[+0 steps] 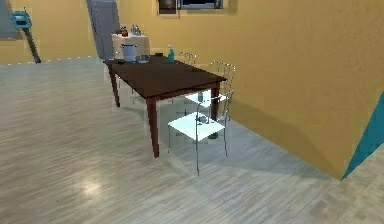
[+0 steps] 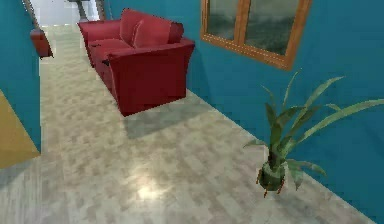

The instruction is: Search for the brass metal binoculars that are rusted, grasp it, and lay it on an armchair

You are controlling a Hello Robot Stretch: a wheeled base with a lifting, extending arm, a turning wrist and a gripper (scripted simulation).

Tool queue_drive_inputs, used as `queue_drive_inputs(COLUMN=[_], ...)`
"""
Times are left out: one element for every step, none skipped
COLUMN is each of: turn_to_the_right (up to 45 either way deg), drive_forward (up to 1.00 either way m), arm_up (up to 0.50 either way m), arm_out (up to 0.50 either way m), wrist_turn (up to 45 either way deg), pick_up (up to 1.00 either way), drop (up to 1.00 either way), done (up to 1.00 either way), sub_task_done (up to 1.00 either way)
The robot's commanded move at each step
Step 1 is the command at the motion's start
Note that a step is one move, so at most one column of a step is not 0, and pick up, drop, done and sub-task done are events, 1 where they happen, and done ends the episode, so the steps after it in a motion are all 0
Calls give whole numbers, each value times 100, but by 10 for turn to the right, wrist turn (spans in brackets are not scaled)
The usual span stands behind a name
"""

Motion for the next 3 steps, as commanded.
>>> queue_drive_inputs(turn_to_the_right=[0, -450, -120], drive_forward=[5, 0, 0], arm_up=[0, 0, 0], arm_out=[0, 0, 0], wrist_turn=[0, 0, 0], pick_up=[0, 0, 0], drop=[0, 0, 0], done=[0, 0, 0], sub_task_done=[0, 0, 0])
